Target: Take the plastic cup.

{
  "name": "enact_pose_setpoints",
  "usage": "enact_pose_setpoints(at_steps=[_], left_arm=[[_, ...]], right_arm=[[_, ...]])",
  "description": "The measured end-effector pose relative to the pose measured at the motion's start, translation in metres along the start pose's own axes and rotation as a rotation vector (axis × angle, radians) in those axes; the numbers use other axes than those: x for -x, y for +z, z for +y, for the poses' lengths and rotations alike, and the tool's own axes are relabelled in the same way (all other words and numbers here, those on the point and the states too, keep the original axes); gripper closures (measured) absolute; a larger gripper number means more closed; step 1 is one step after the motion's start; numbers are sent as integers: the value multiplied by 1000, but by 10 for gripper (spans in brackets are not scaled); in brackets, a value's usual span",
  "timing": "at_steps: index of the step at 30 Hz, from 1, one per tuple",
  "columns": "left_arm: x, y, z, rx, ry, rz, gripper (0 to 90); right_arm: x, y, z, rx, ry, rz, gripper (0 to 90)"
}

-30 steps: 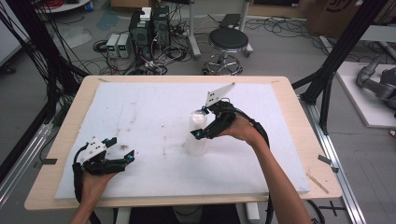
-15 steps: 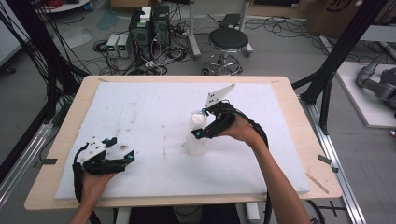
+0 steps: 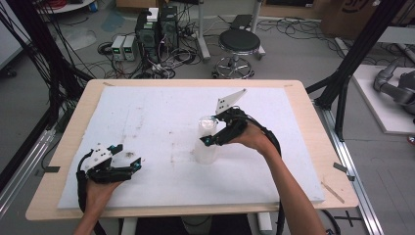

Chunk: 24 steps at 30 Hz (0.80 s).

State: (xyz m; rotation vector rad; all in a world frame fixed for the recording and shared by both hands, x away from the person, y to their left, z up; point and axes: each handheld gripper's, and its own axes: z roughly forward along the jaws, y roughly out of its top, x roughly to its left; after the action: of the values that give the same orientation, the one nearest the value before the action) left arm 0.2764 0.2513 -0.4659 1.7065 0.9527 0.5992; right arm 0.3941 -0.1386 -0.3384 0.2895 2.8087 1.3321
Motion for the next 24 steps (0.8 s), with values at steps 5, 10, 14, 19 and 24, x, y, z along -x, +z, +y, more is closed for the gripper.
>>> enact_pose_setpoints(at_steps=[5, 10, 14, 19, 24], left_arm=[[0, 0, 0, -2, -1, 1, 120], [0, 0, 0, -3, -1, 1, 120], [0, 0, 0, -3, 2, 0, 120], [0, 1, 0, -4, 1, 0, 120], [0, 1, 0, -4, 2, 1, 120]], right_arm=[[0, -2, 0, 3, -3, 0, 330], [-1, -2, 0, 0, 1, -2, 334], [-1, -3, 0, 2, 2, -2, 334], [-1, -4, 0, 9, 7, -4, 335], [-1, -5, 1, 12, 7, -4, 342]])
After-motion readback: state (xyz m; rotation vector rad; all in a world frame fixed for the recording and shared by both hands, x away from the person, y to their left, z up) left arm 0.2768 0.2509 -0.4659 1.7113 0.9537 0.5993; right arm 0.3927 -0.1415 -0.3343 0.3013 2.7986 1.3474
